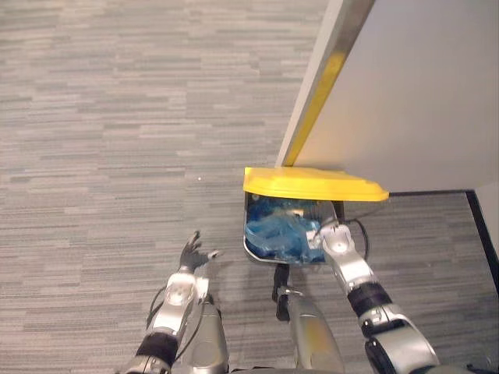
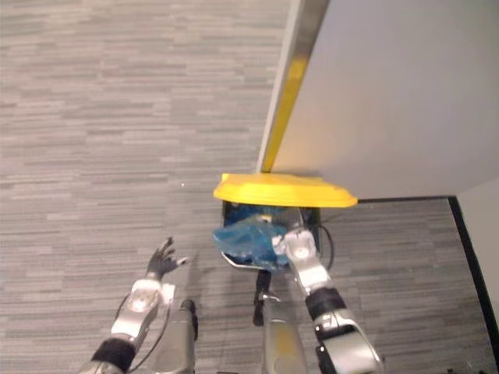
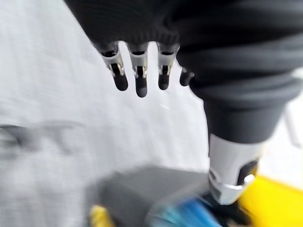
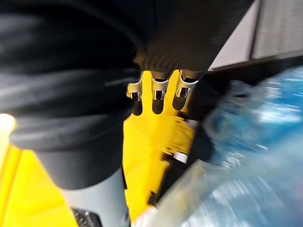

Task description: Gather rubbish on tea table into small bin, then transfer packed bag to large trash can.

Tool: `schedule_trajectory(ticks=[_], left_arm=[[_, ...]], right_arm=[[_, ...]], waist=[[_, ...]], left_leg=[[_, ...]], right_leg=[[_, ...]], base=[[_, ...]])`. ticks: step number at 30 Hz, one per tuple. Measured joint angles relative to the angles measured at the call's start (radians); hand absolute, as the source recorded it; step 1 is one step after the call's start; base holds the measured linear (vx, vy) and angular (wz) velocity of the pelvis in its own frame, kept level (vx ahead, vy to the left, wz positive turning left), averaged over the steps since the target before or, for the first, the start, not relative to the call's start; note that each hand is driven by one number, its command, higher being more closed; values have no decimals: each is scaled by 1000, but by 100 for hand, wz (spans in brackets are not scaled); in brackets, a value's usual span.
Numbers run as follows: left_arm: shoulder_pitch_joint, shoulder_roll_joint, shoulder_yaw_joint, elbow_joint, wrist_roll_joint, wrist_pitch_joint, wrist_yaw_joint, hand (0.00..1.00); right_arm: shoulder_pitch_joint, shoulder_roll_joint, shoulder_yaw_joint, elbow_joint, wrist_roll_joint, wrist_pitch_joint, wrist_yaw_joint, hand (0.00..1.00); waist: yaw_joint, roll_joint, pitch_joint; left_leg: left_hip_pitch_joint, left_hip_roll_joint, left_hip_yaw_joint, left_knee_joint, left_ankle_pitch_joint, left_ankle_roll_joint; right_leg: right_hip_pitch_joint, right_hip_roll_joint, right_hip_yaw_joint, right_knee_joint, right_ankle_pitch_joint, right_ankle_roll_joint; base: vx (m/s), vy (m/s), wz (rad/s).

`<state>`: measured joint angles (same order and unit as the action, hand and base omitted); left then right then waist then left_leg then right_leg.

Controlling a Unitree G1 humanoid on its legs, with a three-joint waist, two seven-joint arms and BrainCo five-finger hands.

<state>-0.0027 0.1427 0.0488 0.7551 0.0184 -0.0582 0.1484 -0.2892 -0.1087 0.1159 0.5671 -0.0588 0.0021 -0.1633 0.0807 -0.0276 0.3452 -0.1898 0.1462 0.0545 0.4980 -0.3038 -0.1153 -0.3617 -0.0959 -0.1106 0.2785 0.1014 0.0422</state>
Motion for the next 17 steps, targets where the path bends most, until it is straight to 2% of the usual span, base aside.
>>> schedule_trajectory(ticks=[3, 4, 5, 6, 7, 8, 9, 10, 11, 12, 13, 15, 16, 17], left_arm=[[28, -9, 44, 84, -2, 6, -4, 0], [34, -23, 62, 109, -1, 9, -5, 0], [40, -25, 68, 113, -1, 9, -6, 0], [51, -24, 89, 125, -1, 14, -7, 0], [55, -20, 93, 131, -1, 22, -7, 0], [57, -19, 93, 134, -1, 23, -7, 0], [65, -16, 101, 141, -1, 25, -8, 0], [64, -19, 113, 142, -1, 26, -14, 0], [60, -28, 114, 147, -1, 29, -19, 0], [49, -64, 127, 164, -1, 31, -25, 0], [53, -114, 132, 168, 9, 30, -32, 0], [53, -129, 131, 172, 7, 26, -39, 0], [50, -142, 128, 198, 6, 26, -39, 0], [49, -146, 128, 205, 4, 27, -40, 0]], right_arm=[[120, 39, -33, 5, -21, 1, 12, 0], [158, 51, -49, 27, -22, 1, 17, 0], [170, 56, -53, 39, -22, 1, 18, 0], [214, 77, -65, 83, -24, 2, 26, 0], [258, 96, -89, 127, -31, 2, 32, 0], [273, 103, -100, 145, -33, 3, 33, 0], [312, 119, -133, 202, -49, 5, 34, 0], [335, 128, -177, 216, -55, 2, 33, 0], [339, 130, -199, 230, -57, 2, 32, 0], [338, 122, -245, 271, -57, 7, 25, 0], [347, 109, -282, 301, -56, 9, 14, 0], [351, 104, -311, 336, -56, 11, 6, 0], [344, 94, -339, 389, -52, 14, -2, 0], [340, 90, -345, 401, -52, 17, -4, 0]], waist=[[-1, -5, -7], [0, -1, -23], [-1, 5, -27], [-10, -11, -47], [-20, -15, -61], [-21, -13, -68], [-21, -35, -92], [-23, -46, -108], [-30, -39, -120], [-24, -14, -149], [-24, 4, -182], [-24, 17, -210], [-28, 25, -228], [-29, 29, -235]], left_leg=[[1, -8, 12, 50, -16, 9], [5, 11, 19, 31, -6, 14], [8, 20, 31, 20, 2, 9], [25, 22, 52, -18, 28, 4], [40, 26, 58, -42, 39, -3], [41, 30, 61, -47, 41, -6], [57, 33, 69, -63, 47, -17], [53, 33, 69, -66, 51, -31], [51, 35, 68, -72, 59, -42], [57, 52, 70, -111, 80, -29], [72, 60, 75, -170, 113, 5], [110, 63, 87, -259, 154, 17], [149, 65, 100, -356, 202, 26], [159, 65, 100, -378, 213, 27]], right_leg=[[9, -12, 11, 9, -9, 12], [6, -14, 7, 18, -35, 43], [-6, -16, 1, 61, -56, 37], [-45, -30, 6, 278, -119, -11], [-31, -36, 17, 423, -210, -12], [-28, -38, 18, 462, -239, -10], [4, -53, 32, 544, -315, -2], [28, -46, 38, 492, -371, 35], [67, -33, 27, 419, -408, 33], [100, 0, 7, 306, -405, -12], [123, 24, -5, 215, -367, -19], [146, 41, -8, 149, -334, -19], [176, 60, -4, 71, -293, -19], [182, 65, -1, 46, -279, -18]], base=[[-144, 72, -9], [-113, 5, -17], [-119, -23, -30], [-78, -62, -24], [-69, -67, -19], [-21, -118, -17], [-8, -240, -20], [4, -216, -11], [35, -220, -11], [84, -113, -6], [97, -114, -12], [55, -49, -10], [47, -33, -17], [40, -23, -11]])
